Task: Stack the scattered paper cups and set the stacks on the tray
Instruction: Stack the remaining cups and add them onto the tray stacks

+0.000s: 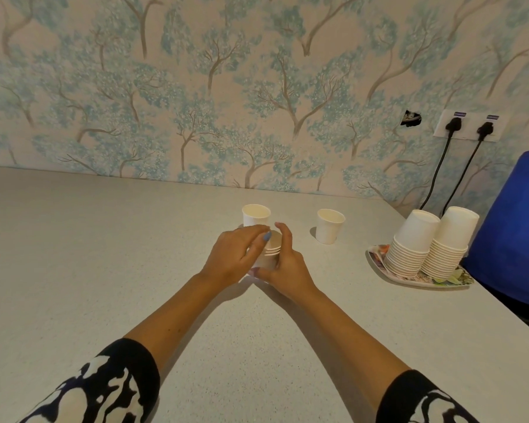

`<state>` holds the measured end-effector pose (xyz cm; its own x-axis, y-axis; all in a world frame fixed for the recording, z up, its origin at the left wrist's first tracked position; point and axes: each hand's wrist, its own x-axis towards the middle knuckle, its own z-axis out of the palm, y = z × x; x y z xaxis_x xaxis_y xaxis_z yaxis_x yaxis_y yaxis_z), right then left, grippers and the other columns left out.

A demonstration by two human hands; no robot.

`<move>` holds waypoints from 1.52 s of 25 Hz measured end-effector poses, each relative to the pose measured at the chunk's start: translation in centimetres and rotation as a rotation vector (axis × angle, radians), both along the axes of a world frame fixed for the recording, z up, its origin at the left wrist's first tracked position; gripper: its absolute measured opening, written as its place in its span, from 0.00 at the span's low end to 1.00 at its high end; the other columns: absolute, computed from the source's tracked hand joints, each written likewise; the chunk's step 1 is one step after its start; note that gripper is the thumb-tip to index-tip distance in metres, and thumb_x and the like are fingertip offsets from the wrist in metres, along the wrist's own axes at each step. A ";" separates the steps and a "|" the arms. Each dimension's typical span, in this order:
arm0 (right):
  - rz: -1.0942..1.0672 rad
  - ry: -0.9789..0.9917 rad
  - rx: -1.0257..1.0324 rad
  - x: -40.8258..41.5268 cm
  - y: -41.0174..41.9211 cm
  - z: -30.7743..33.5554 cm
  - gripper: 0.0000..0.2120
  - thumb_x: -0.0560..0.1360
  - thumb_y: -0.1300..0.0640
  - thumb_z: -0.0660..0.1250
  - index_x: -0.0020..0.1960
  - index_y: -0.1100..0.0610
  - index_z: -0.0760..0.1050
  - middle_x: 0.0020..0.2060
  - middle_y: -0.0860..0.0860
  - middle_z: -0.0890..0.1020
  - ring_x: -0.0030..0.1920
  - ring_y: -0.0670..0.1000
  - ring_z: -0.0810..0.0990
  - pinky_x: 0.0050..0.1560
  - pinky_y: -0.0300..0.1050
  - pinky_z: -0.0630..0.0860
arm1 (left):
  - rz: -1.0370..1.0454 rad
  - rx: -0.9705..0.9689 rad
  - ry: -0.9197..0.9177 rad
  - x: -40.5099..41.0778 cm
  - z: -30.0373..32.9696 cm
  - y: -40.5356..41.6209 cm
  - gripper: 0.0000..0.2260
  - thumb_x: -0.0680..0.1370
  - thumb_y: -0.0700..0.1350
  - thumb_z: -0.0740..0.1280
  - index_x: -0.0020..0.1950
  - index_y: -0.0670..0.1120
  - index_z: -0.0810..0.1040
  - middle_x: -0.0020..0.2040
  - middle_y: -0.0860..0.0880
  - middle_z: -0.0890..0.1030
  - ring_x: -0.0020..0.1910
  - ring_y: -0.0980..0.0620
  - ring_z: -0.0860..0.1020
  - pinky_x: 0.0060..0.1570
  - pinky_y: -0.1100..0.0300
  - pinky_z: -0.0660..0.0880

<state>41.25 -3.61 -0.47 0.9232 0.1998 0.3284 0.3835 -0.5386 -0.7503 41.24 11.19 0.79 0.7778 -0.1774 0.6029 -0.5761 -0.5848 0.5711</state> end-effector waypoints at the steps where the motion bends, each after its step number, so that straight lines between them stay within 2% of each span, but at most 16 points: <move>1: 0.000 -0.004 0.006 0.0 0.1 -0.2 0.48 0.65 0.48 0.77 0.71 0.40 0.45 0.63 0.51 0.76 0.57 0.52 0.79 0.50 0.37 0.76 | 0.011 -0.054 -0.048 0.3 0.1 0.0 0.22 0.80 0.61 0.51 0.62 0.52 0.76 0.57 0.53 0.81 0.54 0.57 0.79 0.54 0.63 0.76; 3: -0.011 -0.015 0.021 0.0 0.0 -0.5 0.47 0.64 0.48 0.77 0.69 0.39 0.47 0.61 0.50 0.76 0.54 0.50 0.78 0.47 0.35 0.75 | 0.072 -0.179 -0.091 1.5 0.8 -0.3 0.17 0.82 0.56 0.53 0.60 0.51 0.76 0.55 0.54 0.80 0.50 0.60 0.77 0.50 0.67 0.75; 6: -0.015 -0.030 0.029 0.1 -0.1 -0.6 0.46 0.64 0.48 0.77 0.67 0.38 0.47 0.63 0.50 0.74 0.54 0.48 0.76 0.49 0.36 0.74 | 0.200 -0.240 -0.016 4.3 1.9 -0.1 0.13 0.82 0.48 0.57 0.61 0.47 0.77 0.59 0.48 0.78 0.54 0.55 0.76 0.54 0.63 0.72; 9: 0.006 -0.023 -0.004 0.3 -0.4 -0.5 0.44 0.65 0.47 0.76 0.68 0.40 0.48 0.63 0.49 0.74 0.55 0.48 0.75 0.51 0.38 0.75 | 0.191 -0.061 0.107 6.9 2.2 1.0 0.13 0.79 0.41 0.63 0.62 0.47 0.78 0.63 0.44 0.74 0.60 0.46 0.74 0.60 0.57 0.70; 12: 0.018 -0.022 -0.039 0.7 -1.2 -0.3 0.41 0.66 0.47 0.76 0.68 0.43 0.50 0.63 0.49 0.74 0.57 0.50 0.76 0.52 0.38 0.76 | 0.209 0.215 0.263 8.0 2.2 1.0 0.14 0.79 0.46 0.65 0.64 0.47 0.78 0.69 0.42 0.68 0.64 0.42 0.71 0.65 0.52 0.68; 14: 0.018 -0.016 -0.041 0.9 -1.5 -0.3 0.41 0.66 0.48 0.76 0.67 0.44 0.51 0.62 0.49 0.74 0.56 0.51 0.77 0.50 0.37 0.76 | 0.255 0.281 0.285 8.4 1.9 0.6 0.14 0.79 0.48 0.65 0.61 0.44 0.79 0.68 0.41 0.69 0.62 0.41 0.72 0.62 0.52 0.69; 16: 0.007 -0.018 -0.031 0.9 -1.5 -0.3 0.42 0.66 0.49 0.76 0.67 0.45 0.50 0.61 0.49 0.74 0.55 0.51 0.77 0.49 0.38 0.76 | 0.307 0.185 0.233 8.2 2.0 0.5 0.13 0.78 0.48 0.65 0.57 0.41 0.80 0.63 0.40 0.74 0.57 0.43 0.74 0.57 0.55 0.70; 18: -0.009 -0.020 -0.015 0.9 -1.4 -0.4 0.44 0.65 0.50 0.76 0.68 0.46 0.48 0.61 0.51 0.74 0.54 0.51 0.77 0.49 0.38 0.75 | 0.342 -0.016 0.120 7.7 2.6 0.6 0.12 0.78 0.48 0.66 0.53 0.40 0.81 0.58 0.40 0.78 0.54 0.44 0.75 0.51 0.59 0.70; 20: -0.019 -0.007 0.003 1.0 -1.4 -0.4 0.47 0.64 0.50 0.77 0.69 0.45 0.46 0.62 0.52 0.75 0.55 0.52 0.78 0.49 0.39 0.74 | 0.275 -0.244 0.012 6.9 3.9 0.7 0.11 0.78 0.47 0.66 0.52 0.39 0.80 0.56 0.42 0.78 0.53 0.47 0.75 0.50 0.61 0.72; 22: -0.037 0.005 0.004 1.1 -1.5 -0.4 0.50 0.63 0.50 0.77 0.70 0.43 0.44 0.61 0.53 0.75 0.53 0.52 0.78 0.49 0.39 0.73 | 0.125 -0.339 -0.059 5.8 5.6 0.7 0.11 0.79 0.47 0.64 0.53 0.40 0.79 0.57 0.46 0.77 0.55 0.52 0.74 0.51 0.65 0.73; 24: -0.061 0.013 -0.006 1.1 -1.6 -0.4 0.52 0.62 0.49 0.77 0.70 0.41 0.42 0.59 0.54 0.77 0.49 0.50 0.77 0.46 0.39 0.73 | -0.015 -0.248 -0.138 4.6 6.7 0.7 0.12 0.81 0.47 0.62 0.54 0.40 0.79 0.58 0.47 0.76 0.55 0.55 0.74 0.51 0.68 0.72; 27: -0.087 0.020 -0.031 1.3 -1.7 -0.2 0.55 0.62 0.49 0.77 0.70 0.41 0.38 0.55 0.55 0.78 0.45 0.52 0.78 0.44 0.43 0.75 | -0.093 0.148 -0.249 2.7 6.4 0.8 0.11 0.81 0.46 0.60 0.53 0.42 0.78 0.59 0.47 0.77 0.54 0.54 0.75 0.48 0.62 0.73; 29: -0.092 0.025 -0.037 1.4 -1.7 -0.1 0.57 0.62 0.49 0.78 0.72 0.43 0.36 0.57 0.56 0.78 0.47 0.54 0.79 0.47 0.45 0.76 | -0.096 0.345 -0.244 2.1 5.6 0.9 0.11 0.81 0.47 0.59 0.54 0.44 0.78 0.59 0.48 0.77 0.53 0.52 0.75 0.46 0.59 0.75; 33: 0.006 0.135 0.036 1.3 -2.4 0.4 0.57 0.63 0.52 0.79 0.74 0.47 0.39 0.61 0.55 0.76 0.56 0.55 0.79 0.55 0.47 0.77 | -0.151 0.467 -0.177 1.6 3.8 0.5 0.11 0.82 0.46 0.58 0.49 0.43 0.77 0.48 0.47 0.80 0.46 0.49 0.76 0.44 0.53 0.74; 35: 0.070 0.228 0.041 1.4 -3.3 1.0 0.53 0.64 0.55 0.79 0.74 0.50 0.44 0.59 0.55 0.77 0.56 0.54 0.79 0.55 0.47 0.78 | -0.170 0.486 -0.164 1.4 2.7 0.2 0.11 0.82 0.46 0.58 0.45 0.43 0.77 0.44 0.47 0.80 0.42 0.49 0.74 0.45 0.51 0.73; 38: 0.089 0.386 -0.074 2.6 -5.5 2.7 0.41 0.64 0.60 0.78 0.70 0.55 0.58 0.51 0.56 0.79 0.51 0.55 0.81 0.50 0.50 0.80 | -0.165 0.465 -0.113 1.4 1.9 0.0 0.12 0.82 0.47 0.57 0.47 0.42 0.76 0.46 0.47 0.79 0.44 0.49 0.73 0.48 0.52 0.72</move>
<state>43.82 -9.07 2.26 0.9538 0.2950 -0.0572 0.1290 -0.5738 -0.8088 42.69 11.19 2.69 0.6511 -0.5621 0.5099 -0.7255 -0.6582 0.2008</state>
